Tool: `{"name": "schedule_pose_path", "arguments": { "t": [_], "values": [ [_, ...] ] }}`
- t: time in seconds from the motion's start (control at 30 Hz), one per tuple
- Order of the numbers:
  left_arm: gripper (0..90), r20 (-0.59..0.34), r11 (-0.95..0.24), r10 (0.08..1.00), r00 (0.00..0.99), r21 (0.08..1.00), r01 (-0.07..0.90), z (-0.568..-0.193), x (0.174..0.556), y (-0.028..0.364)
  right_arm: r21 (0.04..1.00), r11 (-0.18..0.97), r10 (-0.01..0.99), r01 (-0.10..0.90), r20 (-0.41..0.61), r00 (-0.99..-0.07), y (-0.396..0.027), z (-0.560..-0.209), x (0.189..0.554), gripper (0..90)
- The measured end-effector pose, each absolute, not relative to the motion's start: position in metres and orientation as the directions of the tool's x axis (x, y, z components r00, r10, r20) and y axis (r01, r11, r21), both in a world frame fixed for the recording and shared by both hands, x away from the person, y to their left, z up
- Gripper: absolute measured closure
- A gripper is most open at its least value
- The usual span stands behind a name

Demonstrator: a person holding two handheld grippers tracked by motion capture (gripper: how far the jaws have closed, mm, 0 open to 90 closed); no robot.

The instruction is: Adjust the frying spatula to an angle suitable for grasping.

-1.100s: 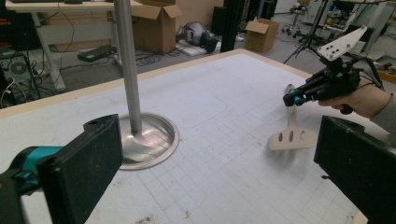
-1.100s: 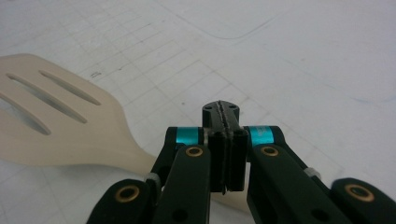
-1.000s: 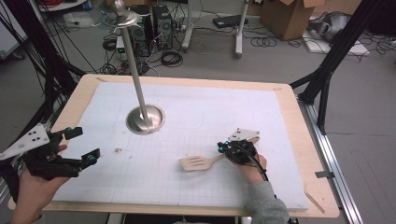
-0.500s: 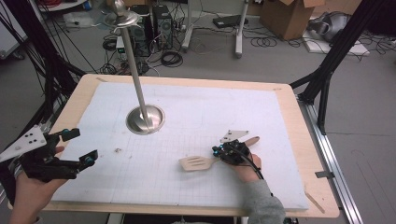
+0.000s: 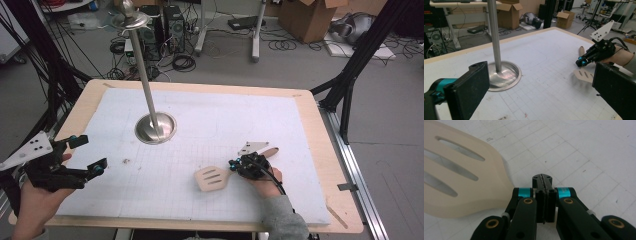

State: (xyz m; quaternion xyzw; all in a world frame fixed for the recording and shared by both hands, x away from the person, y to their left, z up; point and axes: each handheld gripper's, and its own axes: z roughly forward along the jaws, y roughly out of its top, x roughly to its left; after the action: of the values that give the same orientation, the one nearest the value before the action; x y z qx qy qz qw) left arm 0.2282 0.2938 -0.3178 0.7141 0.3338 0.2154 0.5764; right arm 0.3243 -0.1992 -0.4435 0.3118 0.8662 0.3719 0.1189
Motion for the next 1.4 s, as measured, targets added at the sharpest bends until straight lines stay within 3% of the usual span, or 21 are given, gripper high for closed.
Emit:
{"name": "schedule_pose_path", "arguments": {
  "t": [1.4],
  "values": [
    [1.8,-0.087,-0.113,0.689,0.719,0.968,0.224,-0.317,0.243,0.282,0.745,0.513,0.621,0.427,0.022,-0.783,-0.230,-0.444,0.283,90.0]
  ]
}}
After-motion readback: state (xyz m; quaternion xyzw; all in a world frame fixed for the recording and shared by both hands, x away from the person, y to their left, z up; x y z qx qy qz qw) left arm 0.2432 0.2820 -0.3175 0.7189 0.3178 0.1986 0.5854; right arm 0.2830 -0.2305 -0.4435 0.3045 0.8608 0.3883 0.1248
